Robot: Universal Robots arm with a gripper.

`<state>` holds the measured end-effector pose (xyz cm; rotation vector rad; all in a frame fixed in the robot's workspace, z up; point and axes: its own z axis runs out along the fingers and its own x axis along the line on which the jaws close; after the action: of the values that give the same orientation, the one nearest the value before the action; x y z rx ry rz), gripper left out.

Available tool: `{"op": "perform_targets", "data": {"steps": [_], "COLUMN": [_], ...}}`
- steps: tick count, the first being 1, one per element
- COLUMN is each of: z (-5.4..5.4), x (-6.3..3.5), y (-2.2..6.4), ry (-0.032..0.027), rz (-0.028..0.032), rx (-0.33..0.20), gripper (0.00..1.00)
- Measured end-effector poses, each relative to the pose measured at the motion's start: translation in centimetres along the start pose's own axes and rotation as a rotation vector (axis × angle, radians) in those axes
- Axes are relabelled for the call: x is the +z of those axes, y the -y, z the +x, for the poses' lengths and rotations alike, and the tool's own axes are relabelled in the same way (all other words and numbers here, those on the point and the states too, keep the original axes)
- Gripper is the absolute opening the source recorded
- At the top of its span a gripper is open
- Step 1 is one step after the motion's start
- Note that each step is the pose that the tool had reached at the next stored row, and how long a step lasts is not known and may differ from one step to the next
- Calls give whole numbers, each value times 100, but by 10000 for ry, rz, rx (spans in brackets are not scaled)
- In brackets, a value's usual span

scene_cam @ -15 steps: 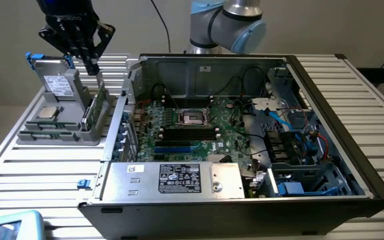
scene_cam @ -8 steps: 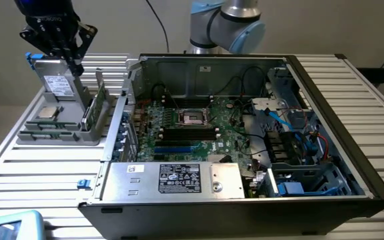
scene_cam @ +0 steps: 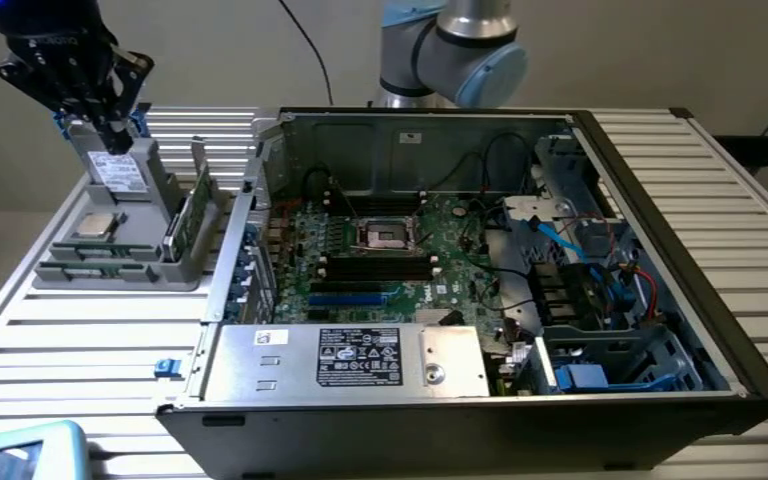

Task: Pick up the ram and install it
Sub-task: 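Reach for the ram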

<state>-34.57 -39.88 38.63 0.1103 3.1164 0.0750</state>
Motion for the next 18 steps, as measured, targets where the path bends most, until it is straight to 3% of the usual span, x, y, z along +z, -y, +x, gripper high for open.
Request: {"op": "perform_targets", "data": {"steps": [14, 18], "z": [634, 745], "x": [38, 76], "y": [45, -18], "ry": [0, 6], "rz": [4, 81], "rx": [0, -2], "gripper": [11, 11]}}
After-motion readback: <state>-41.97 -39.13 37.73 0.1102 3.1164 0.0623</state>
